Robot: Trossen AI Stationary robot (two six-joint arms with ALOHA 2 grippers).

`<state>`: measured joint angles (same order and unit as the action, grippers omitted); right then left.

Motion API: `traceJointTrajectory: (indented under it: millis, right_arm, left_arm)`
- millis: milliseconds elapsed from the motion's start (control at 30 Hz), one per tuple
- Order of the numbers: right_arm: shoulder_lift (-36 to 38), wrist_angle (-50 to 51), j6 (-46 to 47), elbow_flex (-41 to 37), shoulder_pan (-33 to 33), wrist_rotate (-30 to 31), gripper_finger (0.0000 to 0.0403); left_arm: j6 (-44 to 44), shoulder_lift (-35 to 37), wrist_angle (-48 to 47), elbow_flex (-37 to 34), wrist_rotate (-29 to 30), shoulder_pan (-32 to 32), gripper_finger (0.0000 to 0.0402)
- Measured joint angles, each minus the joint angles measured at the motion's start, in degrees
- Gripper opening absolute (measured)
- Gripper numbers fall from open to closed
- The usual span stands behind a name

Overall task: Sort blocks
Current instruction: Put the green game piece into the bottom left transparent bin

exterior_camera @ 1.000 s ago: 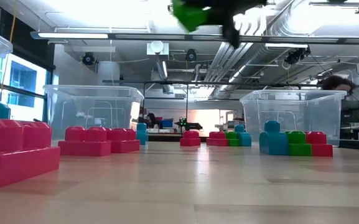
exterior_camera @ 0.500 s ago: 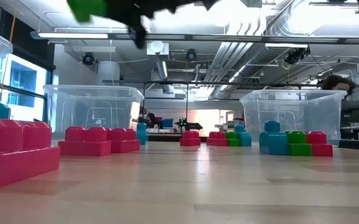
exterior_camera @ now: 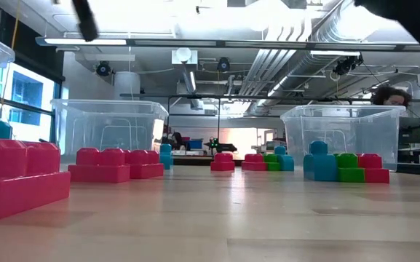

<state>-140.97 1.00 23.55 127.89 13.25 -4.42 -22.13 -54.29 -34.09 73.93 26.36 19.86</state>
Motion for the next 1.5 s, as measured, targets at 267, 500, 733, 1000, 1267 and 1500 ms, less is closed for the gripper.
traceJointTrajectory:
  millis: [267, 500, 733, 1000, 1267, 1500]
  right_arm:
    - [-5.94, -11.89, 4.94, 3.14, 1.14, 3.29, 0.0000]
    - [-5.96, -7.55, 4.63, 3.20, 1.38, 7.48, 0.0068]
    - [-5.92, -8.34, 4.53, 3.35, 1.38, 5.56, 0.0204]
    - [0.45, 4.91, -5.03, 3.28, 0.04, -1.49, 0.0242]
    - [8.81, 42.19, -20.38, 3.38, 0.28, -1.19, 0.0229]
    - [11.79, 63.74, -23.41, -8.83, 2.22, -3.61, 0.0213]
  left_arm:
    - [-0.13, 4.75, -0.25, 0.02, -0.32, 1.03, 0.0257]
    - [-0.22, 4.07, -0.35, 0.02, -0.26, 1.05, 0.0257]
    - [-1.79, 2.08, -0.34, 0.02, 0.19, 1.05, 0.0257]
    - [-3.17, 1.45, 1.29, 0.02, 2.71, 1.04, 0.0257]
    - [-3.04, 0.59, 2.22, 0.02, 4.39, 1.05, 0.0257]
    - [-2.69, -2.82, 2.22, 0.02, 4.41, 1.03, 0.0257]
